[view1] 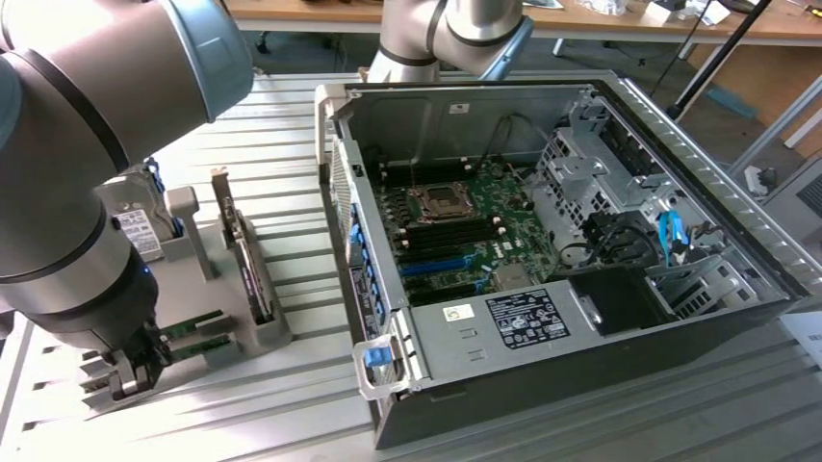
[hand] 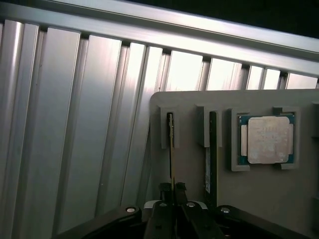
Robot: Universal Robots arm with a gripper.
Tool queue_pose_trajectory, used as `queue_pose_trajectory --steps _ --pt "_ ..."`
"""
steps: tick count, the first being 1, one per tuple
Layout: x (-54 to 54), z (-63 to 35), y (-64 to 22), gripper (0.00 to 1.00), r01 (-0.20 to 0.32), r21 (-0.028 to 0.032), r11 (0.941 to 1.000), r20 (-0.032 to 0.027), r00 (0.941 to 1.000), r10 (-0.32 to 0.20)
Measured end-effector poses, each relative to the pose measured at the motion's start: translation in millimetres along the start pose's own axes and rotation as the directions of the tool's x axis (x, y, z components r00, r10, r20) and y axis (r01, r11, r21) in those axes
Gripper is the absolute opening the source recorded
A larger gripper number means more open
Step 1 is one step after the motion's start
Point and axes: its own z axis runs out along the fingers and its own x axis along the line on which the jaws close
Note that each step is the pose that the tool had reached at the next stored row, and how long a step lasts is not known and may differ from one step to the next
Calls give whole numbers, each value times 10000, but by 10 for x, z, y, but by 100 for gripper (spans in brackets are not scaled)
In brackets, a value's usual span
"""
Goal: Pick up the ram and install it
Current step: 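Pick up the ram and move it above insertion slot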
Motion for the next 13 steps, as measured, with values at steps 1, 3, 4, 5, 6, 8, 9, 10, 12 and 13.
queue_pose_trajectory --steps 1,3,4,5,6,8,9,10,12,13 --pt "-1 -18 -1 13 0 0 10000 0 10000 0" --pt "-2 -66 -2 13 -1 -1 10000 -1 10000 1" --pt "-3 -86 -3 13 0 0 10000 0 10000 0" --pt "-3 -116 -4 13 0 0 10000 0 10000 0" --pt "-4 -143 -6 13 0 0 10000 0 10000 0" --pt "-6 -213 -8 13 0 0 10000 -1 10000 0" --pt "-7 -249 -10 13 0 -1 10000 -1 10000 0" --pt "-8 -288 -11 13 0 1 10000 0 10000 0" --pt "-11 -383 -15 13 -1 0 10000 -1 10000 1" --pt "-12 -424 -17 13 0 0 10000 0 10000 0"
